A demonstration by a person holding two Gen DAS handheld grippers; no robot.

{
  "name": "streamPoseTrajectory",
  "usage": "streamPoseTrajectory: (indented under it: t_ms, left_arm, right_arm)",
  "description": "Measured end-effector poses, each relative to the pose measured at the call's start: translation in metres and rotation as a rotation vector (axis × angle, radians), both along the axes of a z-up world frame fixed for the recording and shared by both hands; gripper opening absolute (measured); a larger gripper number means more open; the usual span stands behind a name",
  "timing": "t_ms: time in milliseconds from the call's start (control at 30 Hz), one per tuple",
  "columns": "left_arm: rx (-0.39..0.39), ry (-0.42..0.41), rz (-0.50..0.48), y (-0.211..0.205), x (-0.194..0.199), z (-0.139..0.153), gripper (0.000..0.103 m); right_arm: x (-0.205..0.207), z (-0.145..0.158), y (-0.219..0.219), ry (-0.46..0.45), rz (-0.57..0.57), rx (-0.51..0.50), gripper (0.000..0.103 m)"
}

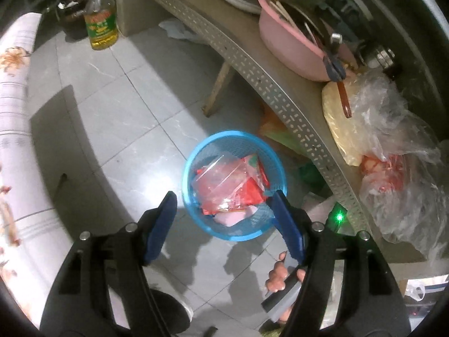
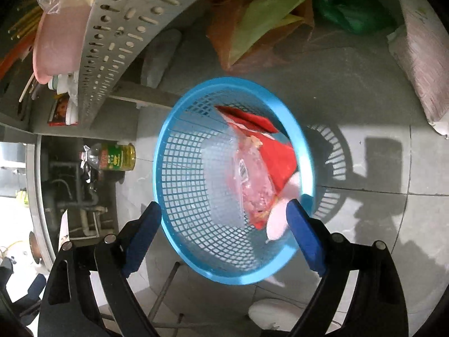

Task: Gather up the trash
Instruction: 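Carry the bag and plastic box over the blue wastebasket and release both, then move both tools back over the table toward the bottle and can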

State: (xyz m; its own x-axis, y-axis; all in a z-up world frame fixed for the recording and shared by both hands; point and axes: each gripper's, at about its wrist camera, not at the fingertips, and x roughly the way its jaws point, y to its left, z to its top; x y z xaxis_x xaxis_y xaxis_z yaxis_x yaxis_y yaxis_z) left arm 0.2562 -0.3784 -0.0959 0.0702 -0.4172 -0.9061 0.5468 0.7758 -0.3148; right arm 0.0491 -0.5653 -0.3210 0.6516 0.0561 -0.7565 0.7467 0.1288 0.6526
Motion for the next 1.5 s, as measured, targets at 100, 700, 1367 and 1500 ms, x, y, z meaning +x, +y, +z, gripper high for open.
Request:
streamPoseTrajectory:
  t_ms: [100,700,1367,1500]
  left_arm:
    - [-0.029,-0.022,0.000,0.018,-0.007,0.019,0.066]
    - [-0.207,-0.237,0.013,0.186,-0.096,0.119,0.076]
    - [-0.193,-0.487,0.362,0.437,-0.185,0.144,0.083]
    - [-0.164,-0.493,0.429,0.467,-0.193,0.134,0.083]
  right_arm:
    - [-0.008,0.005,0.003,-0.007,0.007,-0.008,0.088]
    - [-0.037,0.146,0.118,-0.049,0.382,-0.360,0.095]
    - [0.012,0.281,0.260,-0.315,0.819,-0.558,0.096]
    - [0.029,0.300,0.296,-0.388,0.942,-0.560,0.096]
